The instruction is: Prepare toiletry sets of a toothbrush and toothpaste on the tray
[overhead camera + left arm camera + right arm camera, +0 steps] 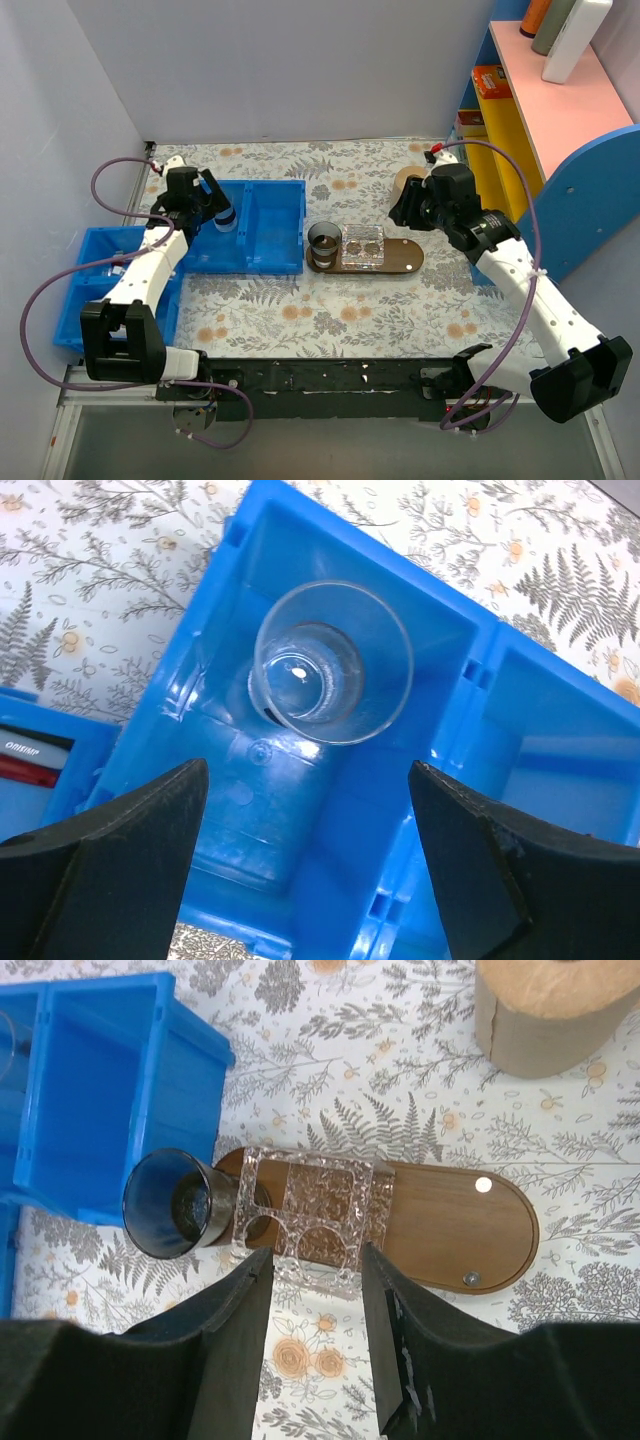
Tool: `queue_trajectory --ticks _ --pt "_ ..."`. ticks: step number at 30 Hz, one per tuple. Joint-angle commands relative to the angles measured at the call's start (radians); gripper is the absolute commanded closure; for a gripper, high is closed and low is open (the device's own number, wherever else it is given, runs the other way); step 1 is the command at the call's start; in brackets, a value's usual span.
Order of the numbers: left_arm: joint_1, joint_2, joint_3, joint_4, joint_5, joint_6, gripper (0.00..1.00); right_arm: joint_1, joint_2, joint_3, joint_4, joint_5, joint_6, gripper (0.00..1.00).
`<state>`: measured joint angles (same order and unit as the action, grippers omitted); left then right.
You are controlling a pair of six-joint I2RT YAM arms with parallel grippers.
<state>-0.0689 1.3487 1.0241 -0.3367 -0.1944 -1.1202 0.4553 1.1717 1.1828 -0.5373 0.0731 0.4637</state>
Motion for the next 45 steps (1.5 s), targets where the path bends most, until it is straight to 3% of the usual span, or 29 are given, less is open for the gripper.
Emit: queue_trajectory --ticks 1,4,19,21,29,36,45 --pt "0.024 0.000 0.031 -0.053 -0.083 -0.078 0.23 -0.007 -0.033 -0.051 0.082 -0.065 -0.022 0.52" --pt "0.024 0.038 0.056 -0.073 -0.099 -0.119 0.34 -0.009 -0.040 -0.075 0.102 -0.094 -0.020 0.52" --pt "0.035 0.204 0.111 -0.030 -0.105 -0.168 0.58 -0.012 -0.076 -0.143 0.132 -0.154 -0.019 0.52" --pt "0.035 0.219 0.113 -0.025 -0.099 -0.167 0.68 -0.014 -0.078 -0.152 0.135 -0.159 -0.020 0.52" --pt "0.035 0.245 0.119 -0.025 -0.085 -0.167 0.80 -0.015 -0.075 -0.193 0.155 -0.174 -0.019 0.52" --pt "0.035 0.247 0.134 -0.041 -0.091 -0.148 0.99 -0.015 -0.063 -0.203 0.172 -0.191 -0.016 0.52" --pt "0.037 0.214 0.156 -0.056 -0.108 -0.109 1.00 -0.015 -0.063 -0.200 0.168 -0.193 -0.022 0.52"
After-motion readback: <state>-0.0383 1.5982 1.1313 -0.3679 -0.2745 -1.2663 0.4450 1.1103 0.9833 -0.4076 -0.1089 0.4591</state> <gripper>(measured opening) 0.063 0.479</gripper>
